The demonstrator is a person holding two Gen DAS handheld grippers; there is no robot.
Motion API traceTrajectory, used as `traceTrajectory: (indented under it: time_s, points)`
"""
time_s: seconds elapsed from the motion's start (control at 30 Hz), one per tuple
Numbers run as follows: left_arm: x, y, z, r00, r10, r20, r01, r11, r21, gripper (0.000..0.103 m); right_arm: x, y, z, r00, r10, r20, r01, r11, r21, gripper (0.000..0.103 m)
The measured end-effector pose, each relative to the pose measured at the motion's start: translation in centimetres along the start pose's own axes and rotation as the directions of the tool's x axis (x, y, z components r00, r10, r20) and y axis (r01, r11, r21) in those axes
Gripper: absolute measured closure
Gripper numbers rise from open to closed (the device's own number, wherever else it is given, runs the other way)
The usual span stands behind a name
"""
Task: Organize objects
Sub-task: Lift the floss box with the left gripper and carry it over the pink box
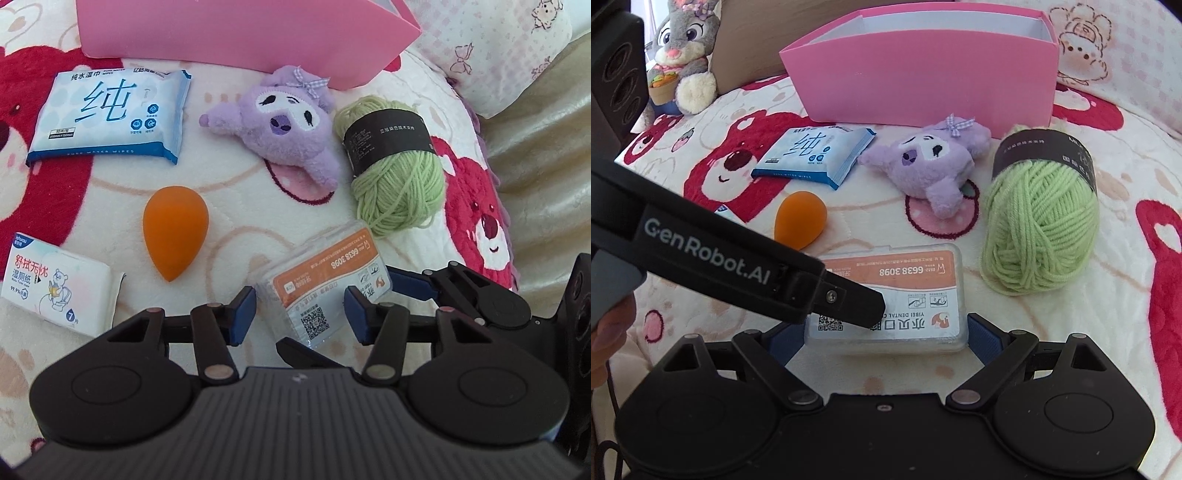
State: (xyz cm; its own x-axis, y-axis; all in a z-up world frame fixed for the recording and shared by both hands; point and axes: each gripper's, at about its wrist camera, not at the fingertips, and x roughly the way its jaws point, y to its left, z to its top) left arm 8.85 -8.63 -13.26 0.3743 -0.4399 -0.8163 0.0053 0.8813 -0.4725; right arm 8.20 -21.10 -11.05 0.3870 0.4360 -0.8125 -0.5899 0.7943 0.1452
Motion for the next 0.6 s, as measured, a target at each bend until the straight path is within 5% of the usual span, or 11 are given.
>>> traceTrajectory:
  time_s: [0.6]
  points:
    - [-3.5,-0.1,-0.9,0.999,-0.031,0.027,0.03,0.999,0.029,0.055,-1.9,2.8,1.1,0.997,-0.065,-0.051,0.065,0.998,0.004,0.009]
